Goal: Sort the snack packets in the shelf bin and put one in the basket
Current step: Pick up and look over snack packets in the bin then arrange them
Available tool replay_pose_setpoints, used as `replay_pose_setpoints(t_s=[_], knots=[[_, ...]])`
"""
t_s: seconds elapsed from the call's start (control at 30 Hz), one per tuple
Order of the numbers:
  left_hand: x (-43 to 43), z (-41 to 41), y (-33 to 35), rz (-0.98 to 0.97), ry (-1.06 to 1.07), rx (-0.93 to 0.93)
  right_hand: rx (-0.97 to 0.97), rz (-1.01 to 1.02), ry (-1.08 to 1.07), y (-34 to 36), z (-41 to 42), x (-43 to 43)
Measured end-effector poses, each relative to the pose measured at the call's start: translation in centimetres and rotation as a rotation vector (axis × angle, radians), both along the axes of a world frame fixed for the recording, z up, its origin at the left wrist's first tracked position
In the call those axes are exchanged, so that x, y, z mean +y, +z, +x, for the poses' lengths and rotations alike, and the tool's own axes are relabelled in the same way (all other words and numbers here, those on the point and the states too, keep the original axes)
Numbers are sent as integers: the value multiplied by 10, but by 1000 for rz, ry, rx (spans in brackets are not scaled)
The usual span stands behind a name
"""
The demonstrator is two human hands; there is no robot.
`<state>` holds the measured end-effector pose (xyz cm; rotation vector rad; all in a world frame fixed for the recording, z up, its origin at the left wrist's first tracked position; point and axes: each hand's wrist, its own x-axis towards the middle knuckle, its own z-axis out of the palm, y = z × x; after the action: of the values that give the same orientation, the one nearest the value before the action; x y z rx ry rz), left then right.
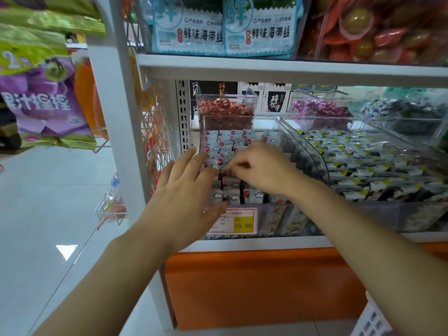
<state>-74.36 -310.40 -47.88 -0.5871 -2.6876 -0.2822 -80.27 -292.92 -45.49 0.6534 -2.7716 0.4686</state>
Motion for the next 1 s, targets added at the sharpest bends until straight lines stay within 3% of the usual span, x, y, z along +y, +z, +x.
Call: replay_pose_setpoints(t_s=[0.1,0.23,0.3,0.43,0.67,0.87,1.0], knots=[[0,0,1,10,4,-1,35,-179,-44,8,-12,-1],[-1,0,2,11,2,-6,-25,141,-62,4,-25,-13],[-1,1,1,25,-1,-7,-25,173,-66,3,-26,-17],[-1,2,3,86,16,27,7,-229,-31,14,-13,-12],[7,6,12,318,10,193,253,-852,-159,24,37,23],[27,14,11,668,-67,-131,-133,-1368,-127,5,75,41],[31,14,12,974,-106,-368,-335,-1571,-88,-2,82,45]])
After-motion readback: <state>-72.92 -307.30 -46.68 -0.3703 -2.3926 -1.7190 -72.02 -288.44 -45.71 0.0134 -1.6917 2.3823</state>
